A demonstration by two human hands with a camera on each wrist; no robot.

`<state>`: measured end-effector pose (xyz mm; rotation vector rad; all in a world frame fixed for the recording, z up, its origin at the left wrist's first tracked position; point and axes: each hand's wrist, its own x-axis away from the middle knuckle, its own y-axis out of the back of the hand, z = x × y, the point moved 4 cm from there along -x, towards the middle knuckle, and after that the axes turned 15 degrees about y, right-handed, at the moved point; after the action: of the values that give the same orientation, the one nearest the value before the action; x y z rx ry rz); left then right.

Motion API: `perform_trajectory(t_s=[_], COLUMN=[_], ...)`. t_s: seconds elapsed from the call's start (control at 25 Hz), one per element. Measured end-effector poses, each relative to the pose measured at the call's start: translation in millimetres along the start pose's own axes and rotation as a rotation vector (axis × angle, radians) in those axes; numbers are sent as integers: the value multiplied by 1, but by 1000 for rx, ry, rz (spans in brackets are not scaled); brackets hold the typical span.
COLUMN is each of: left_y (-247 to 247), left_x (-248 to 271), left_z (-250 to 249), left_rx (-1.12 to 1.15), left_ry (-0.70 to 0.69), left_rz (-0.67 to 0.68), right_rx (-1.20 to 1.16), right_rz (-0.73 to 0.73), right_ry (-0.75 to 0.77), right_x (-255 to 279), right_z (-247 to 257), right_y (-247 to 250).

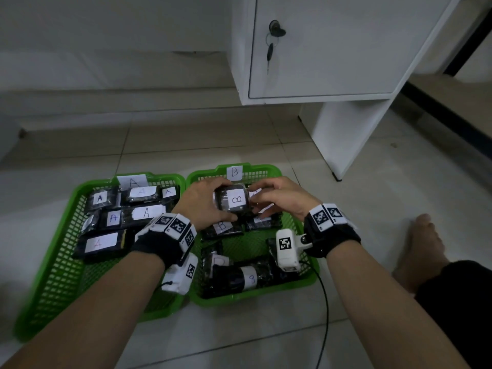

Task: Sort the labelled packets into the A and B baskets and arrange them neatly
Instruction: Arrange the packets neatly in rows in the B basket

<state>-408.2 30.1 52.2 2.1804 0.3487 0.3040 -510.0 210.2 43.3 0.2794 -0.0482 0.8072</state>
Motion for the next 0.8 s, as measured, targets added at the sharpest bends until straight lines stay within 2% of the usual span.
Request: perform_trajectory(t_s=[0.08,0.24,0.32,0.44,0.56,0.64,0.72,0.8], left_y=[-1,-3,-1,-2,-1,-6,-14,-22], left_x=[-2,-1,-2,-5,-6,-6,-6,-5], left_z=[6,1,-2,1,3,6,14,20], left_rx=[-78,67,111,2,-153,-301,-468,-576], left_ry=[5,-35,-44,-31,-37,-21,33,77], left_rz=[58,193,177,182,139,174,276,368], right_rx=[101,67,25,-122,-169,102,505,775], right_rz=[-5,54,0,-91,-14,44,106,226], right_ry=[-5,9,16,-50,-84,-87,-78,-76], right_x=[0,2,-2,-6,-6,-6,-6,-4], right_z=[0,5,5,2,0,-5,-9,-12], right_y=[1,-18,-25,-28,-34,-28,-14,-7])
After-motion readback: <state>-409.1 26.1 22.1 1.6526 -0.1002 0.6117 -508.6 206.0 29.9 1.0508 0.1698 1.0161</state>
